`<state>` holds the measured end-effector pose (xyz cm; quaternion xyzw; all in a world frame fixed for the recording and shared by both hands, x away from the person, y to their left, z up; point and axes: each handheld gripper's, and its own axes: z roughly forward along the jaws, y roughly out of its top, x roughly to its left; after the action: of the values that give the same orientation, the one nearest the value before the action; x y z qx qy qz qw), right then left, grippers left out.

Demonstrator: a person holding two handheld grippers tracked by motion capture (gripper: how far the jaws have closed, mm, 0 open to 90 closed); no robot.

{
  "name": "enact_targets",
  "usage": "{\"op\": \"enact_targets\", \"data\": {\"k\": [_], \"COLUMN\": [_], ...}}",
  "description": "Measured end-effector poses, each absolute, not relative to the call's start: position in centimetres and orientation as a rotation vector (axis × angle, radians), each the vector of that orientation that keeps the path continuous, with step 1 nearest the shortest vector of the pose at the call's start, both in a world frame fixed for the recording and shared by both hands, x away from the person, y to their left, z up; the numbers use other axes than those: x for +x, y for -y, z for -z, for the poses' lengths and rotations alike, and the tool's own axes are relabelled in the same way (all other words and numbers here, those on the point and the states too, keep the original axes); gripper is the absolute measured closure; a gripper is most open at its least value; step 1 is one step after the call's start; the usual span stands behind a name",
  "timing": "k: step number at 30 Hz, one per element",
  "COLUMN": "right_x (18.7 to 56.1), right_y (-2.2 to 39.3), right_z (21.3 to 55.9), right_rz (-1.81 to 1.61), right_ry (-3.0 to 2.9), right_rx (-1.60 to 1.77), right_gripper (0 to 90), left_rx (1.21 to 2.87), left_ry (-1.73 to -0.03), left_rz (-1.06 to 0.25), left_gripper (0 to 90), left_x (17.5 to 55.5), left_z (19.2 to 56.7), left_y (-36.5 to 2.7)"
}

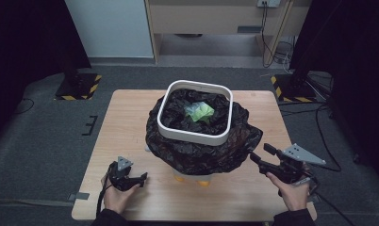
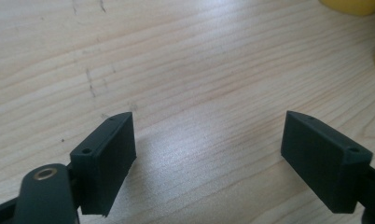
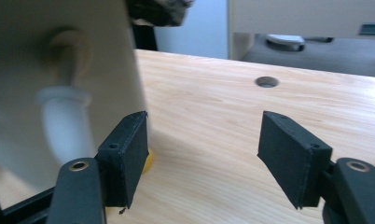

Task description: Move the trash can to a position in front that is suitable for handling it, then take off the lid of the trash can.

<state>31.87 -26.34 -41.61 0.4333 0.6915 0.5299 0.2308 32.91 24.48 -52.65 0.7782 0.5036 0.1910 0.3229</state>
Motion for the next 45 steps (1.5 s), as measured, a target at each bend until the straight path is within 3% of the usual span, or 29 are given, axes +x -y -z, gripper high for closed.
{"op": "enact_targets", "data": {"k": [22, 45], "right_x": [32.1, 33.2], "right_y": [28.7, 28.5], "right_z": [39.7, 36.9], "right_rz": [-1.479, -1.485], "right_ry": [-1.731, -1.632], "right_rx": [1.235, 1.225], "right_gripper": [25.7, 22.7], "left_rx": [2.072, 2.076], "left_ry": [-1.262, -1.27], "left_rz": [-0.519, -0.519], "left_gripper": [1.7, 0.0], "left_x": [33.0, 33.1], "left_z": [53.6, 53.6], "left_y": [-23.7, -23.5]}}
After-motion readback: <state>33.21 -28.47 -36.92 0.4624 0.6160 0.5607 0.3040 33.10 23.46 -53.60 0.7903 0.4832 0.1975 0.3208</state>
